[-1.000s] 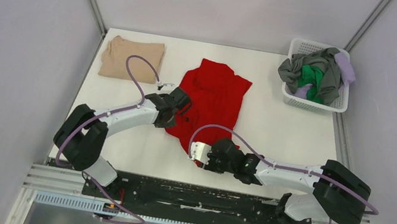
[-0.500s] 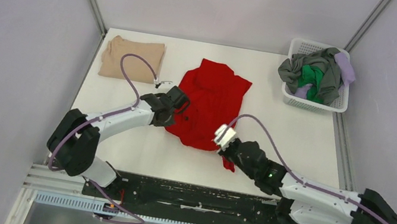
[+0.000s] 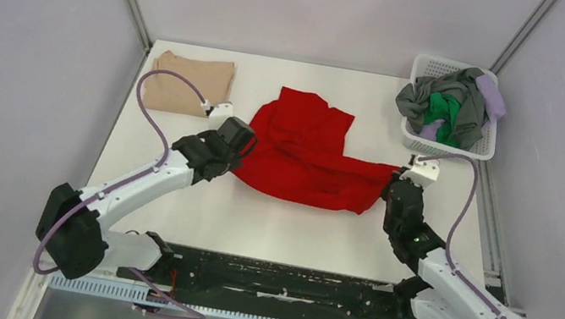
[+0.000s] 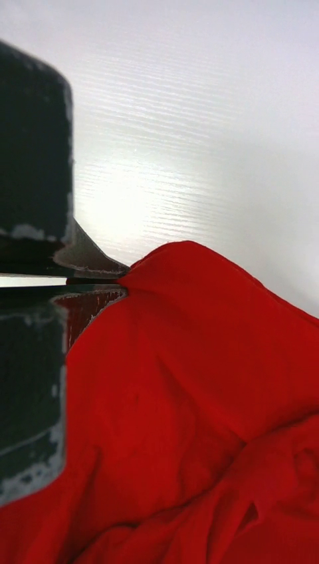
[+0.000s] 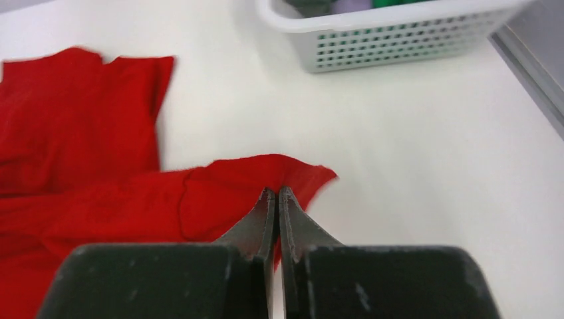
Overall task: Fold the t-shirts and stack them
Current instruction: Flatten out the tshirt
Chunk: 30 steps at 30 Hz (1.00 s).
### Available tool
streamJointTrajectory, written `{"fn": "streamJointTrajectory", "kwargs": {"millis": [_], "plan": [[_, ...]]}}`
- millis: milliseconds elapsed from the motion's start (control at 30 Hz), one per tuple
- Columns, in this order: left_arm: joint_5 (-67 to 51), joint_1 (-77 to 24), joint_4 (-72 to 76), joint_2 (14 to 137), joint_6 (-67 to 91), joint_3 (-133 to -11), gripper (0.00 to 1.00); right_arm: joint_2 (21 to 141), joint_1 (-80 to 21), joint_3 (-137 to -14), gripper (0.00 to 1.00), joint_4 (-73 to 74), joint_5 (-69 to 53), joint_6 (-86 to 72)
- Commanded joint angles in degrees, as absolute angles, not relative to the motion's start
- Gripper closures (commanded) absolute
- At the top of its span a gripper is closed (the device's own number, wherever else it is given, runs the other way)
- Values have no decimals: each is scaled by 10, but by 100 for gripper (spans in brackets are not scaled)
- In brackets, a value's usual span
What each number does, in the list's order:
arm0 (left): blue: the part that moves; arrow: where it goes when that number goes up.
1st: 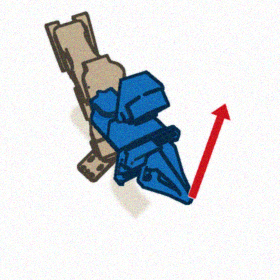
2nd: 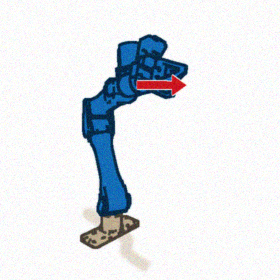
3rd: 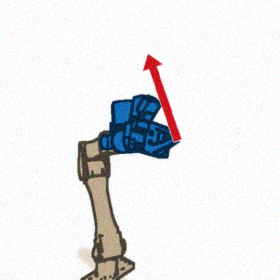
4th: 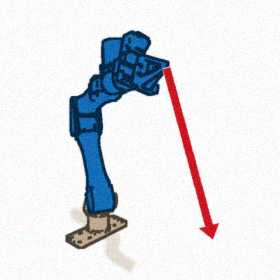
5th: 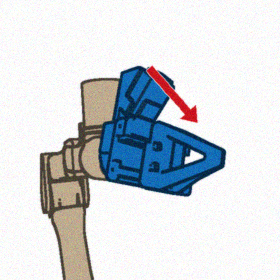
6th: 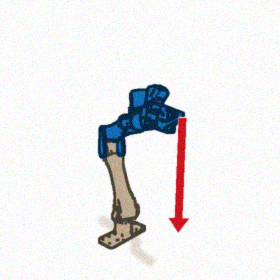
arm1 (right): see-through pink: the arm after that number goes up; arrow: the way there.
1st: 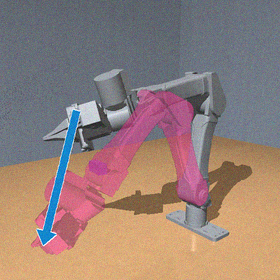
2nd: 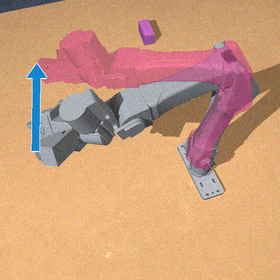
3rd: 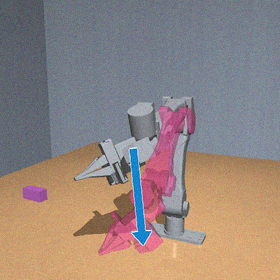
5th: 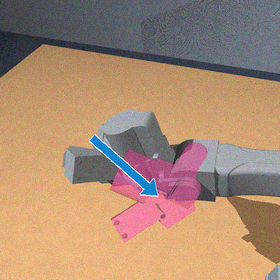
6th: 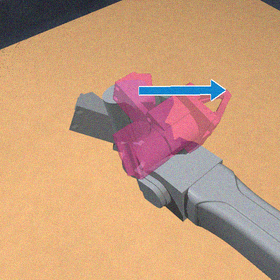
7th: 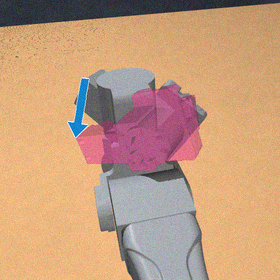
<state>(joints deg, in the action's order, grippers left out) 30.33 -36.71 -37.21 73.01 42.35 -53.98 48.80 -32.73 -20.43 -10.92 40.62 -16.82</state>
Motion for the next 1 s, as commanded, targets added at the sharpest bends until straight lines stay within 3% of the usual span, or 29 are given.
{"fn": "streamJointTrajectory", "kwargs": {"millis": [0, 133, 367, 633, 967], "plan": [[345, -365, -364, 674, 407, -557, 98, 462, -251, -219, 100, -91, 362, -246], [327, -365, -341, 646, 369, -614, 98, 420, -244, -240, 100, -155, 256, -195], [270, -365, -281, 582, 263, -794, 98, 367, -243, -375, 100, -168, 205, -145], [156, -365, -294, 550, 201, -971, 98, 329, -244, -546, 100, -201, 33, -125], [45, -365, -292, 500, 187, -1046, 98, 339, -243, -722, 100, -166, -80, -123]]}}
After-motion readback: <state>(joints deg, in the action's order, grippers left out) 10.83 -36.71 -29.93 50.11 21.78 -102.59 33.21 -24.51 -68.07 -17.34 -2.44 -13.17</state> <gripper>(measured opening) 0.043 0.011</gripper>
